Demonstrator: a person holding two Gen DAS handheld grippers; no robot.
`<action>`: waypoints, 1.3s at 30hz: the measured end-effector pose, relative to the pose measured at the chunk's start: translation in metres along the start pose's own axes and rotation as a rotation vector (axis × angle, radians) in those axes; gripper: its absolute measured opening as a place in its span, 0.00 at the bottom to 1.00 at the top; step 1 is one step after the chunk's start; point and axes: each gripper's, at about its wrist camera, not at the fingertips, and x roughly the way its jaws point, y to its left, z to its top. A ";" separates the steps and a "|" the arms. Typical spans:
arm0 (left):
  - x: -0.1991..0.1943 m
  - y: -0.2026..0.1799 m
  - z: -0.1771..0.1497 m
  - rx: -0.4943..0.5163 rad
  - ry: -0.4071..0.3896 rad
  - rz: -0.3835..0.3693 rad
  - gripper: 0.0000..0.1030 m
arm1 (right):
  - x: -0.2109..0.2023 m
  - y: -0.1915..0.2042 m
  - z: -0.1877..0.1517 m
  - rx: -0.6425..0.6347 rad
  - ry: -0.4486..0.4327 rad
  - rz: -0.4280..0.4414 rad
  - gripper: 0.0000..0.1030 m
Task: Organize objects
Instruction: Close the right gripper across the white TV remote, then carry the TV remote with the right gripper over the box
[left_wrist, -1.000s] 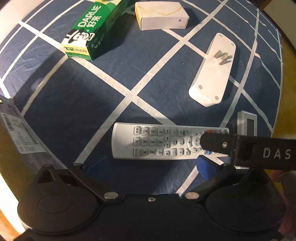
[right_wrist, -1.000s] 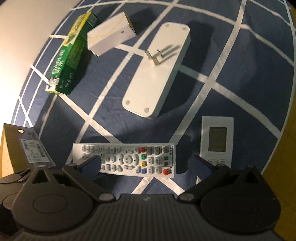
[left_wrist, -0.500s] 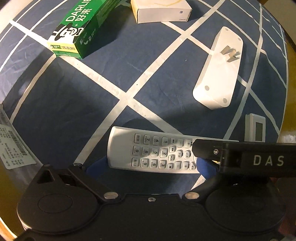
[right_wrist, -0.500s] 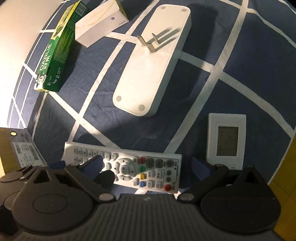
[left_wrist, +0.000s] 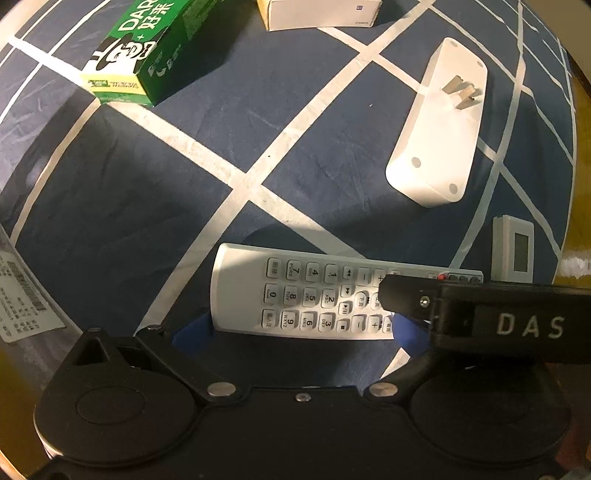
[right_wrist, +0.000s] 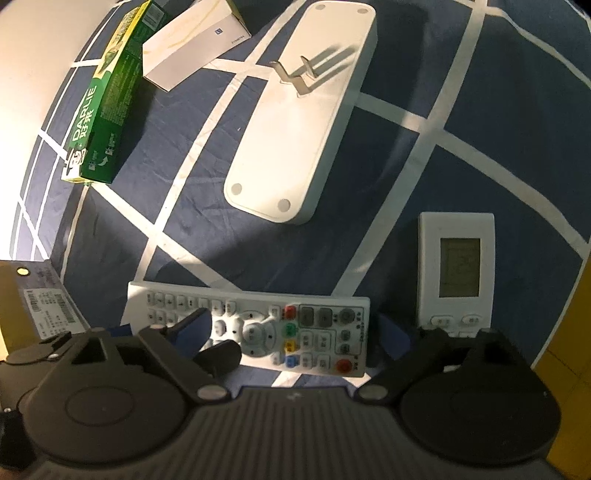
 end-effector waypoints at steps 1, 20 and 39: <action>0.000 0.000 0.000 0.004 -0.002 -0.001 1.00 | 0.000 0.002 -0.001 -0.006 -0.005 -0.003 0.89; -0.023 0.003 -0.010 -0.019 -0.035 0.010 0.98 | -0.017 0.014 -0.003 -0.080 -0.058 -0.031 0.81; -0.113 0.007 -0.030 -0.130 -0.234 0.059 0.98 | -0.100 0.070 -0.018 -0.265 -0.196 0.029 0.81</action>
